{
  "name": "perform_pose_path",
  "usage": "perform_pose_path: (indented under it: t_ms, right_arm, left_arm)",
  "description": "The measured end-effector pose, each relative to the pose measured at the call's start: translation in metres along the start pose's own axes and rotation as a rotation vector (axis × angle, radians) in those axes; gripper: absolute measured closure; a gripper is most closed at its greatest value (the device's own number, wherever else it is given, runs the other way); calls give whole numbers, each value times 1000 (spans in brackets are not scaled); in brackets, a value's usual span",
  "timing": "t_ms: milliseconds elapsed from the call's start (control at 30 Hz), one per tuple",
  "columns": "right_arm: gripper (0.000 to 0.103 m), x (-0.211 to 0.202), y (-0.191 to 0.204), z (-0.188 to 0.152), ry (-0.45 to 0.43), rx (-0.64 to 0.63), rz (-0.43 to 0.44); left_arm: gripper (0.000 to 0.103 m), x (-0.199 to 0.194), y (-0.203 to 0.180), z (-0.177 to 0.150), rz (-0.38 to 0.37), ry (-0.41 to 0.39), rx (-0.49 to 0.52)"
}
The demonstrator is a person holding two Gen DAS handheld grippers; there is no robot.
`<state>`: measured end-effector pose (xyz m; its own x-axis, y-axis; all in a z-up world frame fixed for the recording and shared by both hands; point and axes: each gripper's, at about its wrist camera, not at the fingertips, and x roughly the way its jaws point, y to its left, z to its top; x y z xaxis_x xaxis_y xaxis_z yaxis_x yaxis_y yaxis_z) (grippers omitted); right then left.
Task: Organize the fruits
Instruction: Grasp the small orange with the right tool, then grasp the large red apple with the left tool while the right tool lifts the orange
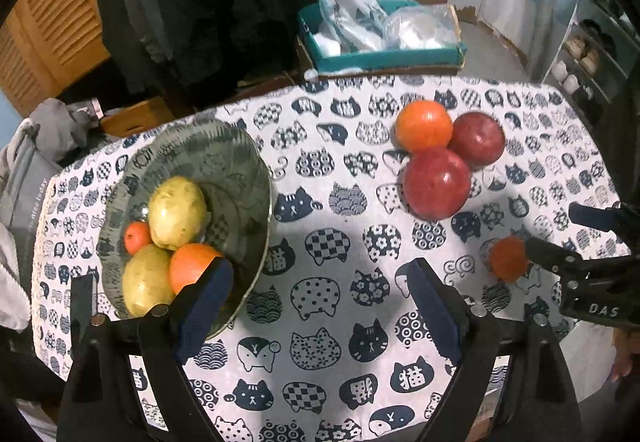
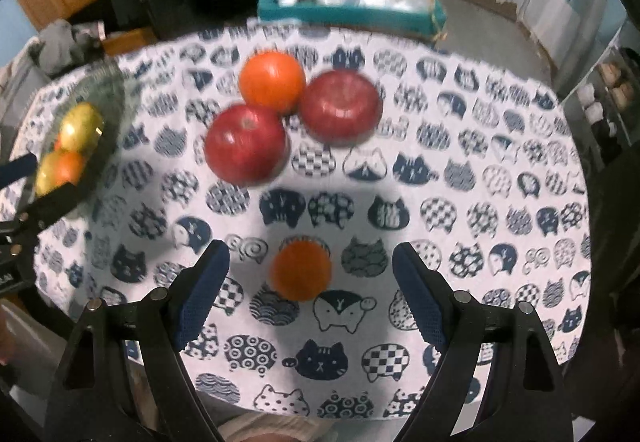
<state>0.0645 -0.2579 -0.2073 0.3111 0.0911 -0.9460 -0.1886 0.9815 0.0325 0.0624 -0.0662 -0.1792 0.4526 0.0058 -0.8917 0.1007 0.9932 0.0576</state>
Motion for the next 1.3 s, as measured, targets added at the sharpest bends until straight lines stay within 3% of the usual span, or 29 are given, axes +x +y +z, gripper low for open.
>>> perform_pose_path:
  t_ms: [433,633,733,933,1300]
  right_arm:
    - [24,57,-11,-18,124,40,27]
    - [41,69,-10,-22,147,51,75]
    - [59,70,-10,-22,144,43,110]
    - [59,63,-11,-12,119,44,81]
    - [59,48,-51,10,43,79,-11]
  left_arm:
    - [13,51,0,-13,-15,115,-31]
    - [13,56,-4,-11,-20,128,-32]
    - [13,56,-6,-8,-31,123,-36]
    - [13,57,-16,3,-63,112,-36]
    - [13,65,-37,39,-131,72,-53]
